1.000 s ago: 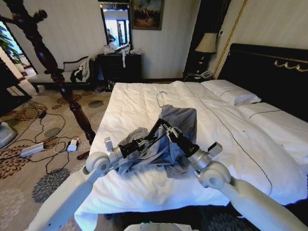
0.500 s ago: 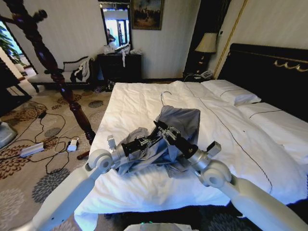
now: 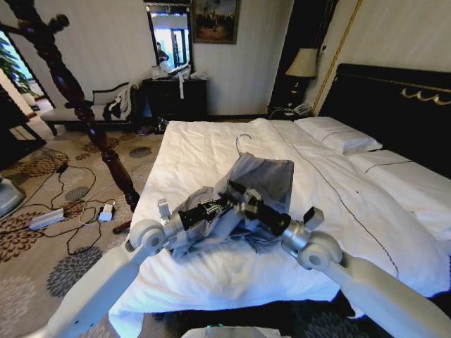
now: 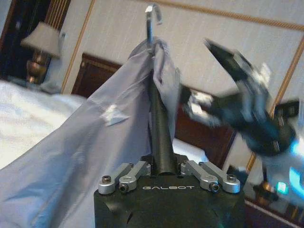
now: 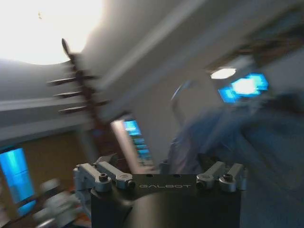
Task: Pick up the clothes from the bed and hang them on the clothes hanger.
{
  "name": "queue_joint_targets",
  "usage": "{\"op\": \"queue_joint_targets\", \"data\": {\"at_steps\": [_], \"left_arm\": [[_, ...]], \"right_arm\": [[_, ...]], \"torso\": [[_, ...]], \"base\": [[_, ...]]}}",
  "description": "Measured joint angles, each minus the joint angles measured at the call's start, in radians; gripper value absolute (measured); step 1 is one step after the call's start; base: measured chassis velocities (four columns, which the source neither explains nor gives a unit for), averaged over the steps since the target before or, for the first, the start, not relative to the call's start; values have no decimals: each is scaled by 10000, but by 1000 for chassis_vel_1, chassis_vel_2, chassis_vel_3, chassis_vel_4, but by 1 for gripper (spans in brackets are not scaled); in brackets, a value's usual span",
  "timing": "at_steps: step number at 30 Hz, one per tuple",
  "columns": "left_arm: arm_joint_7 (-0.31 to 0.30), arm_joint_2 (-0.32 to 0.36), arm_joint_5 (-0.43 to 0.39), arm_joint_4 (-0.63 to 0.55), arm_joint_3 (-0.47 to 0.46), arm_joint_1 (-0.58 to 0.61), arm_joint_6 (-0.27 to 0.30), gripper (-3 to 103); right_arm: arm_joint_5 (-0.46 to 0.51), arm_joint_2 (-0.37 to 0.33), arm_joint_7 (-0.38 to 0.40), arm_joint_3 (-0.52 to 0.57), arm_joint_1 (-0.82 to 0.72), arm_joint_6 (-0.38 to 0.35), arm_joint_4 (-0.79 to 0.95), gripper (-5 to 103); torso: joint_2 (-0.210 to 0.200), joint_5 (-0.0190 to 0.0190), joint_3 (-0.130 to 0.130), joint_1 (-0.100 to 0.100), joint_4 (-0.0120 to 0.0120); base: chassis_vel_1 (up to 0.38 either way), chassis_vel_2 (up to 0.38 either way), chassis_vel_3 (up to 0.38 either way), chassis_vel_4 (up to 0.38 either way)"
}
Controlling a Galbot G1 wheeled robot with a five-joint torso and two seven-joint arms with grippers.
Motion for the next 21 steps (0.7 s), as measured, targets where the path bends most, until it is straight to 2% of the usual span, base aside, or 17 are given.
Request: {"op": "queue_joint_targets", "data": {"at_steps": [1,2,3,6,9,12,13,15,16,18,19,20,21], "left_arm": [[-1,21,36,-19,-45,68,-5,20],[-1,21,36,-19,-45,68,-5,20],[11,44,48,-87,-91,115,-17,20],[50,90,61,-122,-128,169,-16,20],[54,121,64,-97,-165,199,-18,20],[54,123,73,-47,-199,234,-20,20],[57,113,82,-19,-211,239,-20,20],[95,59,133,84,-296,275,-23,20],[95,59,133,84,-296,275,-23,20],[134,53,174,168,-358,305,-27,20],[161,60,194,278,-397,311,-38,20],[192,72,194,341,-397,287,-41,20],[192,72,194,341,-397,287,-41,20]], "right_arm": [[57,-18,648,60,-13,-204,68,95],[57,-18,648,60,-13,-204,68,95],[7,-101,1166,118,-61,-455,156,99],[27,-394,1759,240,-189,-677,538,100],[148,-546,1811,303,-199,-685,842,100],[198,-680,1490,330,-168,-546,1103,100],[212,-729,1277,337,-164,-420,1160,100],[404,-919,215,386,-166,189,1236,100],[404,-919,215,386,-166,189,1236,100],[827,-1062,-908,438,-147,650,1252,100],[1404,-1203,-2338,496,-42,1245,1275,100],[1810,-1324,-3165,530,58,1557,1276,100],[1810,-1324,-3165,530,58,1557,1276,100]], "torso": [[0,-3,0,0,2],[0,-3,0,0,2],[0,3,0,1,3],[0,3,-1,0,-7],[0,0,0,0,-2],[0,0,0,0,2],[0,0,0,-1,0],[0,2,0,0,-3],[0,2,0,0,-3],[-1,1,0,0,-3],[0,1,-1,0,-1],[0,0,-1,-1,0],[0,0,-1,-1,0]], "base": [[0,0,0,0],[0,0,0,0],[0,0,0,0],[0,0,0,0],[0,0,0,0],[0,0,0,0],[0,0,0,0],[0,0,0,0],[0,0,0,0],[0,0,0,0],[0,0,0,0],[0,0,0,0],[0,0,0,0]]}}
